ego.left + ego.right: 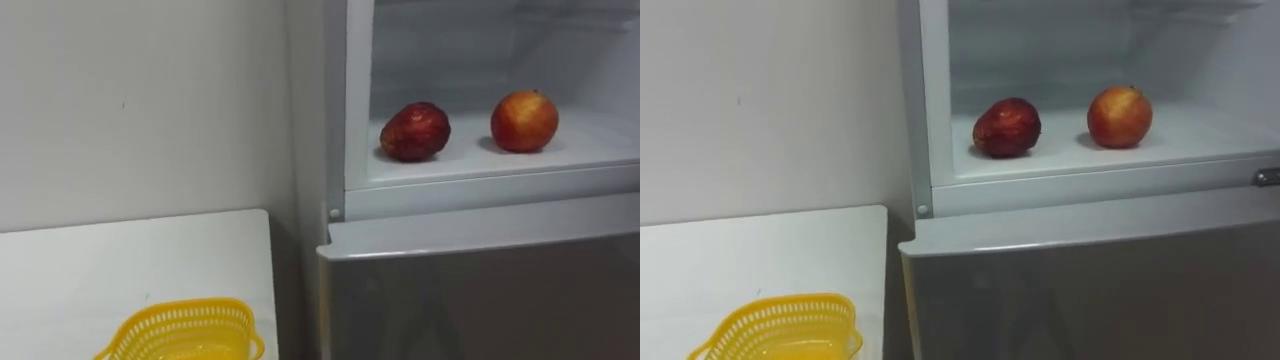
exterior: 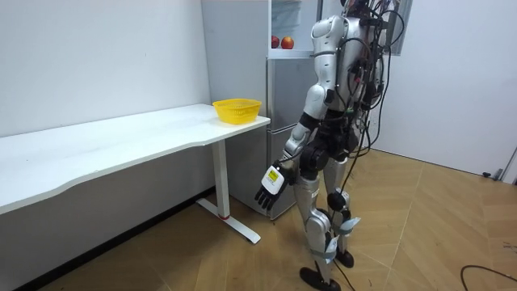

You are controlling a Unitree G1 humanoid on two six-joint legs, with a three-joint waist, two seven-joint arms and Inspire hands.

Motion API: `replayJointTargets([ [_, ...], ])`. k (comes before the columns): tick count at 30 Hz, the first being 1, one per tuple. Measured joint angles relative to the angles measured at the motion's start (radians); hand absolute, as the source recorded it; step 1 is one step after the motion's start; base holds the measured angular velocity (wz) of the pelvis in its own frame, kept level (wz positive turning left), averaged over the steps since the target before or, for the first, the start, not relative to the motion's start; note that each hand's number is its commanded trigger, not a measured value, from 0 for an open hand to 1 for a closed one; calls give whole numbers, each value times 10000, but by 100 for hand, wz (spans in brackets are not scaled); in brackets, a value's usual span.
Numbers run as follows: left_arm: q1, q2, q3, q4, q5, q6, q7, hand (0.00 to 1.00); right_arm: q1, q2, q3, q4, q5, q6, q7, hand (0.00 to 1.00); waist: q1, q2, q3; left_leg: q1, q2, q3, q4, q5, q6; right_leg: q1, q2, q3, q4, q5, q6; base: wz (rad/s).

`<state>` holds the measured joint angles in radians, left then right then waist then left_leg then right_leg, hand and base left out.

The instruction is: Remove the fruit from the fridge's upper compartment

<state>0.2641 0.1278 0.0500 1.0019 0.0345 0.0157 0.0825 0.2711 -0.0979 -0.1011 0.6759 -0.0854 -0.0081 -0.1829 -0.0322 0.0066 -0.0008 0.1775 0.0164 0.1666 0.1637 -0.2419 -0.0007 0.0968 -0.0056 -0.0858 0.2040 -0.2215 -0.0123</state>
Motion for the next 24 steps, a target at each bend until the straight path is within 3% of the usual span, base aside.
replayJointTargets([
  [1,21,6,26,-41,19,-100,-29,0,144,19,12,-735,-118,-139,-142,0,5,85,-25,-3,15,-4,-2,0,0,3,30,26,-11,25,-3,-15],
  [3,27,17,59,-30,15,-272,-71,0,328,48,10,-1524,-440,-453,-266,0,-97,77,10,71,40,11,-25,0,0,42,63,51,-5,45,-23,-7],
  [10,94,14,61,188,23,-630,-304,0,956,86,61,-5765,-1572,-702,-1045,0,-188,190,-5,26,122,445,-30,1,-1,-163,168,276,18,88,-93,-13],
  [14,181,103,61,354,32,-786,-310,0,1007,43,4,-7165,-1600,-1275,-1688,0,-199,101,-12,42,121,479,-32,0,-2,-166,175,305,-8,95,-85,-2],
  [20,226,213,64,707,33,-950,-517,0,1008,-72,133,-9124,-1886,-1429,-2423,0,-105,129,-78,-143,139,557,-42,0,-1,-439,242,510,75,227,-68,-9],
  [22,201,225,64,867,20,-1101,-522,0,1004,-79,210,-9679,-2152,-1769,-2676,0,-14,132,-70,-102,150,638,-42,0,-1,-452,253,557,163,227,-68,-10],
  [24,163,224,55,1030,-12,-1158,-511,0,1001,-87,246,-9987,-2400,-1856,-2742,0,43,114,-61,-106,157,697,-42,0,-1,-441,256,575,168,229,-71,-5],
])
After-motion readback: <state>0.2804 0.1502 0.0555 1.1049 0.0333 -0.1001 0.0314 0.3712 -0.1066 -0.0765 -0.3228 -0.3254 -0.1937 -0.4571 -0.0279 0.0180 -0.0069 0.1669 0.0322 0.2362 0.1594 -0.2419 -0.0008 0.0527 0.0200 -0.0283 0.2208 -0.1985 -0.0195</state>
